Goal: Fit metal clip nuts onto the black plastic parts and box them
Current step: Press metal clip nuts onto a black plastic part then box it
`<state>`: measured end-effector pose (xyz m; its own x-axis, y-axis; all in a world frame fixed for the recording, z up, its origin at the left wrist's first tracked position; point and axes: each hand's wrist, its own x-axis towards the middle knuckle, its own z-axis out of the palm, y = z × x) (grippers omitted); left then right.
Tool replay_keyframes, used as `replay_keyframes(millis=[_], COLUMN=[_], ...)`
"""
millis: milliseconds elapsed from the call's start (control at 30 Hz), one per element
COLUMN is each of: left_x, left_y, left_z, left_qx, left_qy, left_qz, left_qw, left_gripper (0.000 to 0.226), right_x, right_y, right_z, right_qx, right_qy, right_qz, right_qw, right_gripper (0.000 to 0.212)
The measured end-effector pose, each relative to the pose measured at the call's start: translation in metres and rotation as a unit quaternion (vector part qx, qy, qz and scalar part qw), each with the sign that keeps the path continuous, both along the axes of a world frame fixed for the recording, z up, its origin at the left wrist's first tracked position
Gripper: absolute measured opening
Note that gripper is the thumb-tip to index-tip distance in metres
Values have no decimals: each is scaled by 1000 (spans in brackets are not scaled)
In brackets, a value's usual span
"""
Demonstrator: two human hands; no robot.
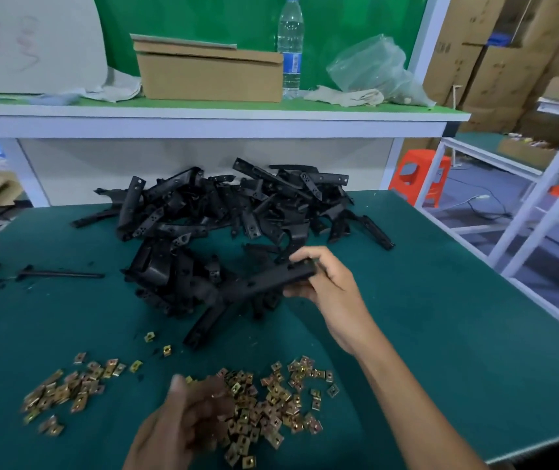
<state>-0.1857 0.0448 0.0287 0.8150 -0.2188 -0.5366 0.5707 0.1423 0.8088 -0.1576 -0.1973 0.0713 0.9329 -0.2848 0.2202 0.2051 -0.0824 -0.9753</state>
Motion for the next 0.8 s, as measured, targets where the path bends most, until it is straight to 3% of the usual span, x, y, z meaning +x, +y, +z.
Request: replay_keyframes(millis=[100,200,333,433,500,600,667,733,800], left_x=[3,-6,-15,-23,-29,-37,-40,-37,-27], left_y=[-6,-9,-15,-24,-30,-33,-30,-22,-10], left_z=[7,5,4,3,0,-6,-15,-30,-41], left_qx=[-87,-118,-182,-222,-205,-74,53,211,354], left_qy=[55,13,-22,-10,-4,-59,-162,-278,-382], left_qz=[-23,-19,-10,-69,-120,-227,-288,-244,-154], left_qw=[994,993,983,973,971,969,942,905,840], left_gripper=[79,48,24,27,23,41,59,59,32], right_x=[-34,-60,-84,-93,-100,-104,-102,-101,-101], right_y=[11,17,22,37,48,57,51,40,33], right_z=[0,-9,-32,-54,-65,-72,-75,-78,-83], right_qx=[-77,-112,110,297,316,296,319,349,379], right_qy=[-2,20,58,28,23,68,68,45,43], right_qz=[88,147,199,133,137,100,24,-20,-36], right_qw=[993,983,972,945,939,947,945,936,924], right_gripper=[55,61,87,86,77,54,43,40,42])
